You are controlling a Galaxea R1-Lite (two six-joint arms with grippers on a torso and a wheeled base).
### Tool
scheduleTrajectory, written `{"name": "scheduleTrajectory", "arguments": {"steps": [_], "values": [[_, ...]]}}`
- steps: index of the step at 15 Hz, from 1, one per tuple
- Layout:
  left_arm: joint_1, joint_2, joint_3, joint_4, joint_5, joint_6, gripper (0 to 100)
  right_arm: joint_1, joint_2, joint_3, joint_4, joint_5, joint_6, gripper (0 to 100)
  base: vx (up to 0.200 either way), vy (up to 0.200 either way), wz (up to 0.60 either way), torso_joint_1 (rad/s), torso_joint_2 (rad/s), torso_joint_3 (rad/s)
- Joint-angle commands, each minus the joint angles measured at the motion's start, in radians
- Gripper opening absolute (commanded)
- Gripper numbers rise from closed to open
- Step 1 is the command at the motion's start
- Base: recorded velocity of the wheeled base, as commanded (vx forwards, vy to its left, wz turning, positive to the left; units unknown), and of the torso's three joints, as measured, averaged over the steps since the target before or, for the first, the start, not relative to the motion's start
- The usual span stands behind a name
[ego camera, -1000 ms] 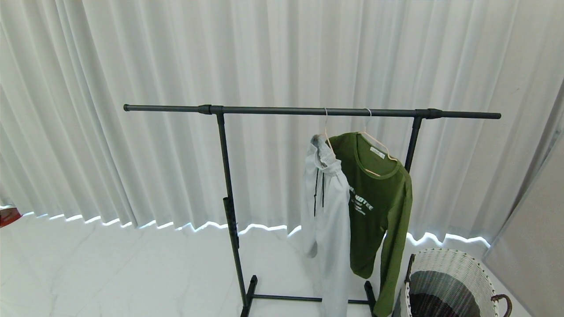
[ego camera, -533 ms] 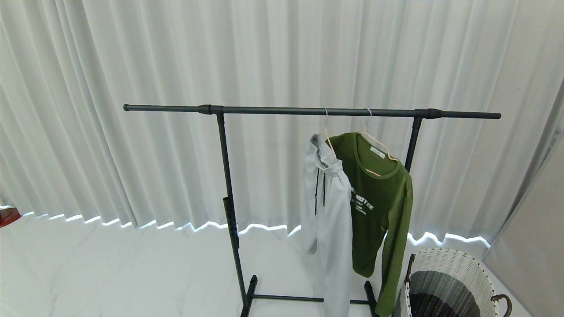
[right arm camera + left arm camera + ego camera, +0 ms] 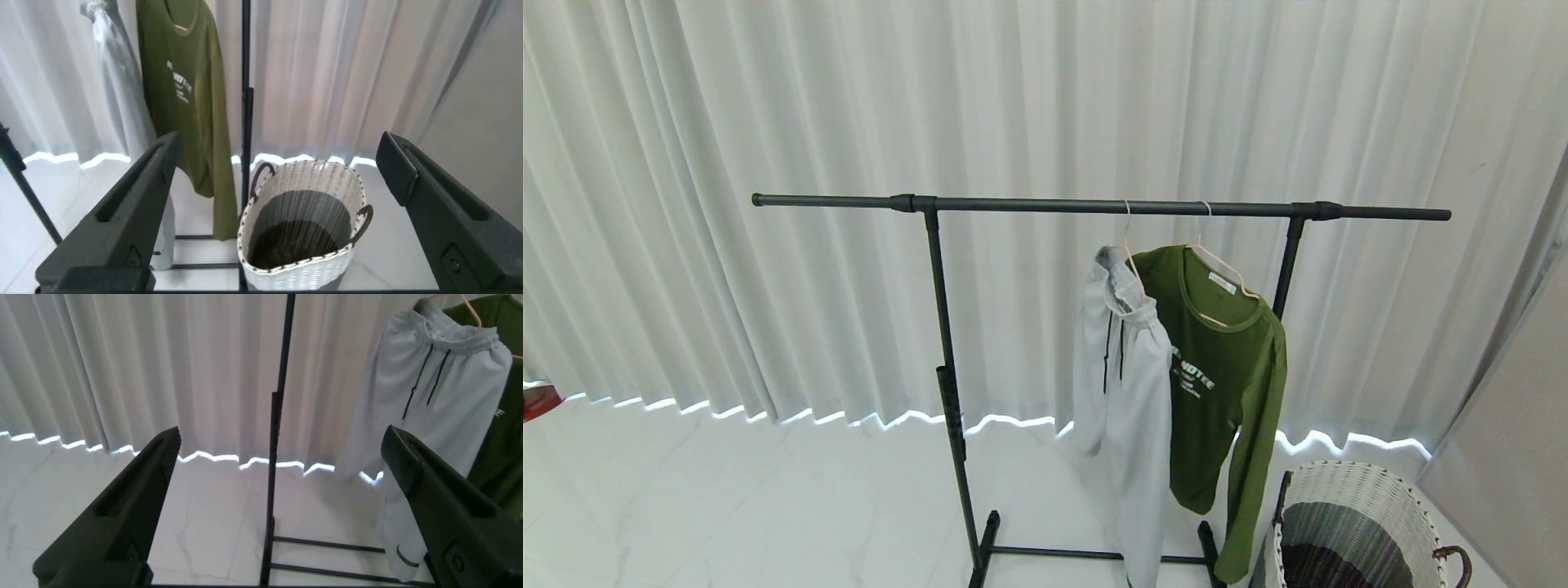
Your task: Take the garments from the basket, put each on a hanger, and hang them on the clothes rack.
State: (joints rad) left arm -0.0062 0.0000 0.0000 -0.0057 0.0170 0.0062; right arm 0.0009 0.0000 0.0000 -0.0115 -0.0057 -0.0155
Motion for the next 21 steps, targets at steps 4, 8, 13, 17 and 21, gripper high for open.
{"name": "scheduleTrajectory", "arguments": {"steps": [4, 8, 13, 17, 21], "values": [[0.0, 0.0, 0.0, 0.0, 0.001, -0.008, 100, 0.001, 0.0, 0.0, 0.01, 0.006, -0.057, 100, 0.0, 0.0, 0.0, 0.0, 0.0, 0.0], [0.0, 0.0, 0.0, 0.0, 0.003, -0.008, 100, 0.001, 0.002, 0.0, 0.01, -0.003, -0.001, 100, 0.0, 0.0, 0.0, 0.0, 0.0, 0.0], [0.0, 0.0, 0.0, 0.0, 0.003, -0.008, 100, 0.001, 0.002, 0.0, 0.01, -0.003, 0.022, 100, 0.0, 0.0, 0.0, 0.0, 0.0, 0.0], [0.0, 0.0, 0.0, 0.0, 0.003, -0.008, 100, 0.001, 0.002, 0.0, 0.01, -0.003, 0.022, 100, 0.0, 0.0, 0.0, 0.0, 0.0, 0.0], [0.0, 0.0, 0.0, 0.0, 0.003, -0.008, 100, 0.001, 0.0, 0.0, 0.01, -0.003, 0.022, 100, 0.0, 0.0, 0.0, 0.0, 0.0, 0.0]]}}
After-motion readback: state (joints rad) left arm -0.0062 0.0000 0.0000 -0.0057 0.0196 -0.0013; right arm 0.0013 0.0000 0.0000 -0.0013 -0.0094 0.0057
